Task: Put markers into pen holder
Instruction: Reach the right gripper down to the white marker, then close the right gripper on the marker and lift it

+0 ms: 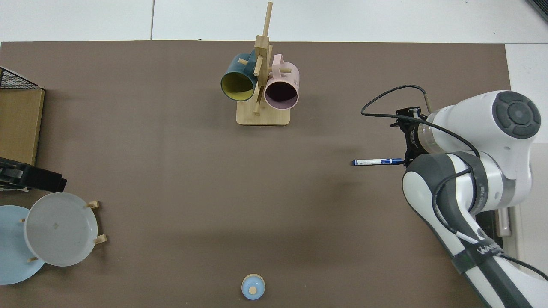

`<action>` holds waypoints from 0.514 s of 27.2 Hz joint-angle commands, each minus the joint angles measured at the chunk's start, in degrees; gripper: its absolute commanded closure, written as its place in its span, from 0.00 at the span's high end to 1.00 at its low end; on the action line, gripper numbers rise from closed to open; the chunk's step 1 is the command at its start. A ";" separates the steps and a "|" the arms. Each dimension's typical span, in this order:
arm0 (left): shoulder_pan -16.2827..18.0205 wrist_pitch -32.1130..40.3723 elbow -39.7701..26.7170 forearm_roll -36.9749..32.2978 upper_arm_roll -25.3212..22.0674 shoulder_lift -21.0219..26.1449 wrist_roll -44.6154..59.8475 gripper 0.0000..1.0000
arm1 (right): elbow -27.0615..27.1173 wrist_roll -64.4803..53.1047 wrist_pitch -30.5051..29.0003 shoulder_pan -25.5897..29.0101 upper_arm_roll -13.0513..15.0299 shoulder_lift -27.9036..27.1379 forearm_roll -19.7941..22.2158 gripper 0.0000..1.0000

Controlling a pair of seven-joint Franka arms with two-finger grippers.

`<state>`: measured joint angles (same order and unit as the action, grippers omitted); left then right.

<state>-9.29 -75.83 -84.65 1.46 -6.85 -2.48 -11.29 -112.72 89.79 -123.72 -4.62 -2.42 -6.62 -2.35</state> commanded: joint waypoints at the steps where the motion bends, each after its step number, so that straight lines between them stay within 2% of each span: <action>1: 0.50 0.59 -2.62 0.39 0.25 -2.26 0.57 1.00 | -1.71 2.23 -4.42 1.46 -0.39 -1.99 -0.90 1.00; 5: 0.50 0.50 -3.15 0.39 0.25 -2.61 0.57 1.00 | -3.65 2.23 -7.32 1.46 -0.39 -2.96 -0.90 1.00; 14: 0.50 0.50 -3.15 0.47 0.25 -2.61 0.57 1.00 | -4.18 1.18 -11.46 0.23 -0.22 -6.47 0.50 0.99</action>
<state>-9.29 -75.53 -86.04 1.46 -6.85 -3.52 -11.29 -116.02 90.64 -132.03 -4.14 -2.47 -11.65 -2.49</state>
